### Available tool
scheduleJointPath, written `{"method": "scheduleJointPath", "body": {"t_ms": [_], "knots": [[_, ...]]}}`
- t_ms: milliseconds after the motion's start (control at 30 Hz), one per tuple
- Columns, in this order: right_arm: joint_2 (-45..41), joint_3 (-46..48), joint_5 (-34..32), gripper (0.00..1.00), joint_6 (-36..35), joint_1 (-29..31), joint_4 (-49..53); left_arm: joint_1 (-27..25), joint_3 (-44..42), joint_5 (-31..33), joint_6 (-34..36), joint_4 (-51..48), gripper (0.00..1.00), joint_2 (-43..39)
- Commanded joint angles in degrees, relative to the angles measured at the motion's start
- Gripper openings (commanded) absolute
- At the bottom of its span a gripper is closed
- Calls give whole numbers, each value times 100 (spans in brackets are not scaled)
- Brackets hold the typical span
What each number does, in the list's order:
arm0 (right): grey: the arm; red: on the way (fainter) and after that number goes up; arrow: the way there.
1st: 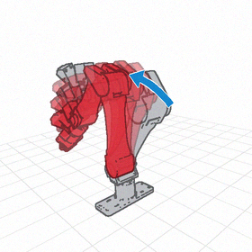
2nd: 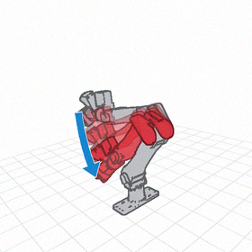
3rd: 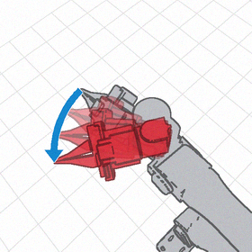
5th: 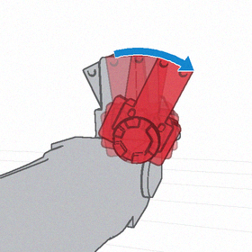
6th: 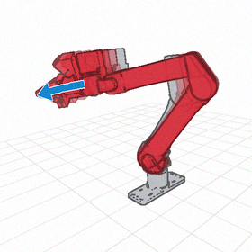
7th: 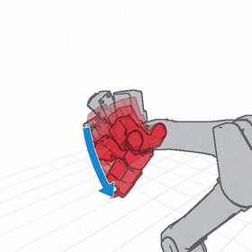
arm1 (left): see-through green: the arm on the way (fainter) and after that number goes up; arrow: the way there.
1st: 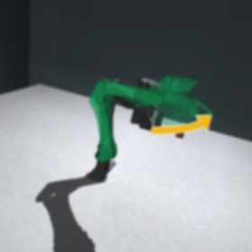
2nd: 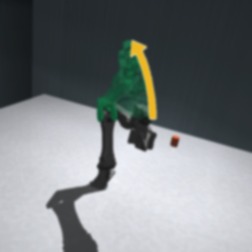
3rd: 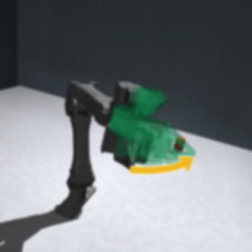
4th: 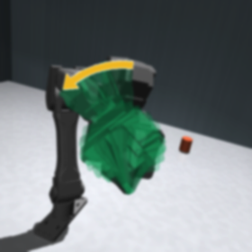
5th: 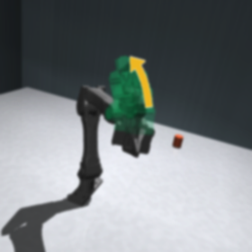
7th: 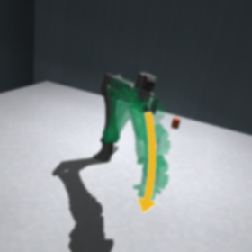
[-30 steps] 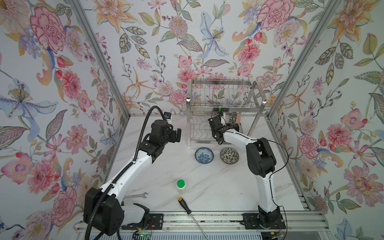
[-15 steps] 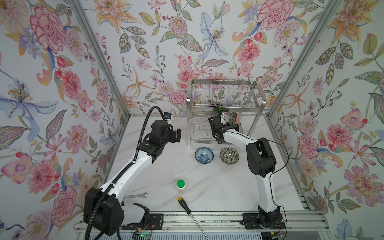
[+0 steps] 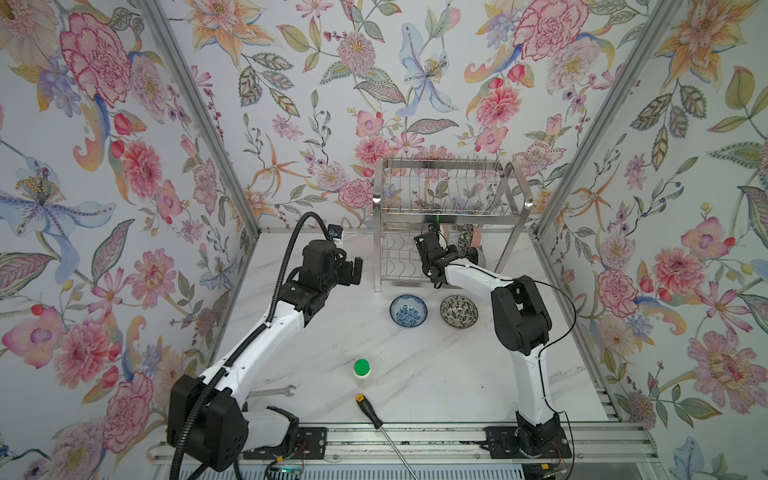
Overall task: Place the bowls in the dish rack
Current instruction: 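Lower the monstera bowl upright into a rack slot with right gripper, then open right gripper and withdraw it while left gripper moves toward the blue floral bowl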
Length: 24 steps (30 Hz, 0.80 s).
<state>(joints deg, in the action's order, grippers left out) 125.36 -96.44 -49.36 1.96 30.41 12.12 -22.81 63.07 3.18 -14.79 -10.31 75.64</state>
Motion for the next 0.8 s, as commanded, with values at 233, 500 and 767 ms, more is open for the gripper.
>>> {"method": "scheduleJointPath", "body": {"t_ms": [233, 500, 767], "knots": [[-409, 10, 350, 55, -177, 61, -25, 66, 15, -182, -4, -4, 99, 39], [-741, 258, 535, 77, -274, 61, -74, 64, -58, -213, -7, -35, 99, -30], [-1626, 1378, 1668, 99, -730, 108, -1117, 59, -352, -309, -4, -95, 99, -228]]}}
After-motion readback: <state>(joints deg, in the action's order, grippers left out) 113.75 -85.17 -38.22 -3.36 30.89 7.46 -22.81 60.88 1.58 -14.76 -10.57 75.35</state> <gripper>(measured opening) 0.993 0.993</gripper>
